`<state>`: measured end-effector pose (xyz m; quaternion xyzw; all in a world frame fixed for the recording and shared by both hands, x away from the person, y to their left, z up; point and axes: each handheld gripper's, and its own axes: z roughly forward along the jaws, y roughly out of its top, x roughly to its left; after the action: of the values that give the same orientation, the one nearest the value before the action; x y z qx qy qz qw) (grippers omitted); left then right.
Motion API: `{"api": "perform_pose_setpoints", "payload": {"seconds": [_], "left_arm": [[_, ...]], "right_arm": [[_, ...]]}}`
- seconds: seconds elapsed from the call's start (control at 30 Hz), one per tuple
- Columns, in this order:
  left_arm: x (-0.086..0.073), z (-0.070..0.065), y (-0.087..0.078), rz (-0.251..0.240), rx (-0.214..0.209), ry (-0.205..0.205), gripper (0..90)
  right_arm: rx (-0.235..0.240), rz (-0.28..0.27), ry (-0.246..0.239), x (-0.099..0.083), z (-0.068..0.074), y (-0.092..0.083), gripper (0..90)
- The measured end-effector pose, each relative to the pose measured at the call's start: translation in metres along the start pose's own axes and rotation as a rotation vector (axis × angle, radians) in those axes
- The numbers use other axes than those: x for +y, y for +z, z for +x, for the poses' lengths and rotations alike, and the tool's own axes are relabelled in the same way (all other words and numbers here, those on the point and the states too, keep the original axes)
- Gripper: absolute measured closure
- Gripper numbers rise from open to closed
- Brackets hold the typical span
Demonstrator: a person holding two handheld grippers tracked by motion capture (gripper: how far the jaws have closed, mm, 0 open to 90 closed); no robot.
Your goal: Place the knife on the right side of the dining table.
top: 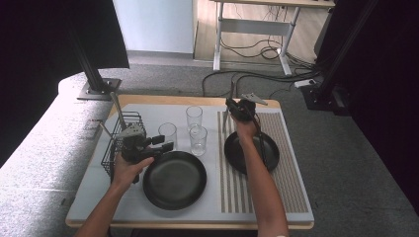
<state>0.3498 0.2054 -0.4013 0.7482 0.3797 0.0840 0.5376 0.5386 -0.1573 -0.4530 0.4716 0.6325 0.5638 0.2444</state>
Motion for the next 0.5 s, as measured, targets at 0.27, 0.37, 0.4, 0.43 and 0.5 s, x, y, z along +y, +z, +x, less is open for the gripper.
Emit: {"api": "perform_pose_setpoints", "payload": {"seconds": [0.27, 0.37, 0.4, 0.43, 0.5], "left_arm": [[-0.0024, 0.0019, -0.0009, -0.002, -0.008, -0.005, 44.1], [-0.0029, 0.0024, -0.0012, -0.004, -0.013, -0.006, 44.1], [-0.0031, 0.0023, -0.0013, -0.005, -0.014, -0.006, 44.1], [-0.0031, 0.0022, -0.0013, -0.005, -0.015, -0.005, 44.1], [-0.0032, 0.0020, -0.0013, -0.006, -0.016, -0.002, 44.1]], "right_arm": [[0.009, 0.015, -0.016, 0.0018, -0.0009, -0.0035, 82.1], [0.009, 0.017, -0.019, 0.0022, -0.0019, -0.0045, 81.9], [0.010, 0.018, -0.018, 0.0023, -0.0024, -0.0049, 81.9], [0.011, 0.020, -0.017, 0.0025, -0.0029, -0.0054, 81.8], [0.014, 0.016, -0.020, 0.0030, -0.0040, -0.0061, 81.7]]}}
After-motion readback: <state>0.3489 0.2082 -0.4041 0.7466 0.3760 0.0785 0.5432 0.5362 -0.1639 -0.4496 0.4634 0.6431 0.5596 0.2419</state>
